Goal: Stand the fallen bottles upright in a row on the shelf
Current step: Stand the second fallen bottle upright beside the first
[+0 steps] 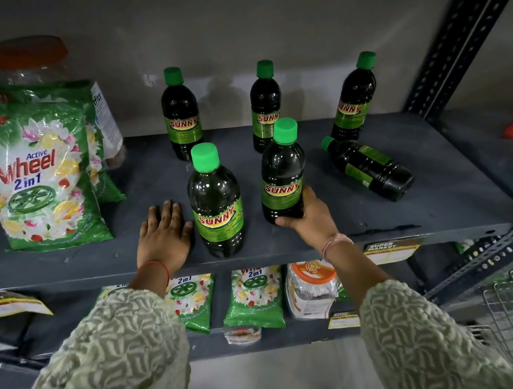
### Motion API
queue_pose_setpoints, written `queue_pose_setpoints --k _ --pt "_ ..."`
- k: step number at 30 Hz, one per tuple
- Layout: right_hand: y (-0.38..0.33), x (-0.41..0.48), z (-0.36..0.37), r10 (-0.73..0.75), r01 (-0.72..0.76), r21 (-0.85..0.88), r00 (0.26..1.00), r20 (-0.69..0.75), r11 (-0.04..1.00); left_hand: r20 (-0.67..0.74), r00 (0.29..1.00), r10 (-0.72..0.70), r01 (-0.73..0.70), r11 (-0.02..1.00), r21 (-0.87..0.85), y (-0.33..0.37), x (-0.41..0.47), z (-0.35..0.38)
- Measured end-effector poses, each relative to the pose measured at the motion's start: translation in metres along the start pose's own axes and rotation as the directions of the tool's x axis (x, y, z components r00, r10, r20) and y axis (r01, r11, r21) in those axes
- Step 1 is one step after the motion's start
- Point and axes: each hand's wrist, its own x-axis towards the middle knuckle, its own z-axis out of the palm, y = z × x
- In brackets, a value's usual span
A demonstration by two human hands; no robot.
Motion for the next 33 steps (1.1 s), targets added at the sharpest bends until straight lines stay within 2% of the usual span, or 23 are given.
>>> queue_pose_setpoints --k 8,21,26,29,30,31,33 --pt "0.009 -0.050 -0.001 -0.059 0.059 -0.035 0.998 -0.004 0.998 0.010 1.000 0.026 -0.026 0.999 -0.024 0.002 -0.004 0.000" --pt "0.007 -0.050 0.001 -0.036 0.036 0.008 0.999 0.024 0.999 0.007 0.999 0.036 -0.036 0.999 -0.039 0.001 -0.009 0.004" --pt "0.009 -0.043 -0.001 -0.018 0.015 0.064 0.998 0.052 0.998 -0.009 1.000 0.004 -0.004 0.999 -0.047 0.008 -0.005 0.001" --pt "0.007 -0.046 -0.010 0.028 -0.048 0.220 0.995 0.094 0.974 -0.010 1.000 0.004 -0.005 0.999 -0.051 0.012 -0.005 0.002" --pt "0.006 -0.047 -0.015 0.039 -0.051 0.190 0.997 0.063 0.980 -0.005 1.000 0.010 -0.010 0.999 -0.039 0.010 -0.007 0.004" --pt "0.006 -0.046 -0.025 0.036 -0.036 0.069 0.999 -0.005 0.997 0.000 1.000 0.017 -0.017 1.000 -0.021 0.008 -0.009 0.006" --pt "0.003 -0.035 -0.054 -0.041 -0.017 -0.239 0.971 -0.235 0.971 0.012 1.000 0.024 -0.024 1.000 0.019 0.003 -0.012 0.008"
